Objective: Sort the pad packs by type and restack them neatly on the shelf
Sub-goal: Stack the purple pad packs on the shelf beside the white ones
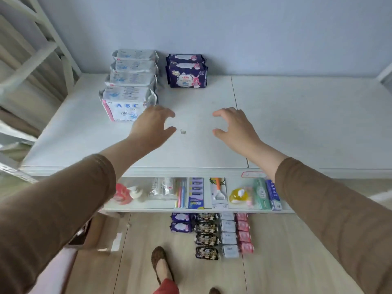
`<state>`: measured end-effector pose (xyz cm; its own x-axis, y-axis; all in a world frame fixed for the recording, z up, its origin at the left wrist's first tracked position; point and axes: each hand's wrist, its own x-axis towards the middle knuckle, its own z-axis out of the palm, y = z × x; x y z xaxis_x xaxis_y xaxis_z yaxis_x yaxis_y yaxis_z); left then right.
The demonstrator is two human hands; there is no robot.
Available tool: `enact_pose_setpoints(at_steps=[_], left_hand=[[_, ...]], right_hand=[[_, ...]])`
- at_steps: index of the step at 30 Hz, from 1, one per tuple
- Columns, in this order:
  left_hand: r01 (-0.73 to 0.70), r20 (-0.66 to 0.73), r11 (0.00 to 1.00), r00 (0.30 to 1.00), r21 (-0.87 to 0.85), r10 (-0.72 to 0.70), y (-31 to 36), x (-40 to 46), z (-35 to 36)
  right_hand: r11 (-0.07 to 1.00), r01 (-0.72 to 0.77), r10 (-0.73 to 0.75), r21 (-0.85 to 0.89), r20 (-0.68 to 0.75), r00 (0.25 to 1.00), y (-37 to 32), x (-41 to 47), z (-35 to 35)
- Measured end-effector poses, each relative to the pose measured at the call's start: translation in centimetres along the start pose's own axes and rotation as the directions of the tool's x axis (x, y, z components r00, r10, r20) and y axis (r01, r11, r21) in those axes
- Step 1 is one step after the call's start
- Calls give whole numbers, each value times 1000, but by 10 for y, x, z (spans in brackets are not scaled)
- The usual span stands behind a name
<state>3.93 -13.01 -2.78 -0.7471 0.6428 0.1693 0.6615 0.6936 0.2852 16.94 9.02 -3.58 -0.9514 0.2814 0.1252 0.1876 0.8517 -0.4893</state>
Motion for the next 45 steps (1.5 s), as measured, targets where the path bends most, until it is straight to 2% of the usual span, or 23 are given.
enact_pose_setpoints(at_steps=[3,9,12,15,20,25,29,33,38,41,45], left_hand=[[-4,14,1000,1000,-14,4,16,-58,9],[-61,20,996,998,-59,62,8,-159,38],[-44,80,994,995,-97,52,-13,-205,64],[2,184,993,983,-118,20,-39,-250,104],[97,366,986,930,-132,-42,-83,-314,199],[210,490,971,862,-113,-129,-120,-351,316],[243,543,966,825,-94,-155,-147,-360,415],[249,550,966,817,-69,-172,-176,-350,510],[291,512,955,828,-46,-228,-212,-324,613],[302,486,952,840,-45,-243,-230,-303,662],[276,438,960,870,-48,-228,-248,-273,715]], right_hand=[[1000,24,-24,9,21,999,-5,-53,8],[996,85,-84,31,-40,996,-22,-153,57],[997,64,-63,44,-14,998,-28,-197,98],[998,-16,11,57,74,997,-26,-233,152],[984,-172,155,52,230,961,-2,-277,256],[946,-318,284,53,329,900,44,-302,367],[917,-399,358,28,384,851,96,-311,460],[909,-418,386,-12,408,827,152,-304,552],[932,-343,362,-119,368,856,211,-277,650],[945,-197,272,-262,290,917,235,-256,695],[897,-14,130,-441,236,963,258,-232,743]])
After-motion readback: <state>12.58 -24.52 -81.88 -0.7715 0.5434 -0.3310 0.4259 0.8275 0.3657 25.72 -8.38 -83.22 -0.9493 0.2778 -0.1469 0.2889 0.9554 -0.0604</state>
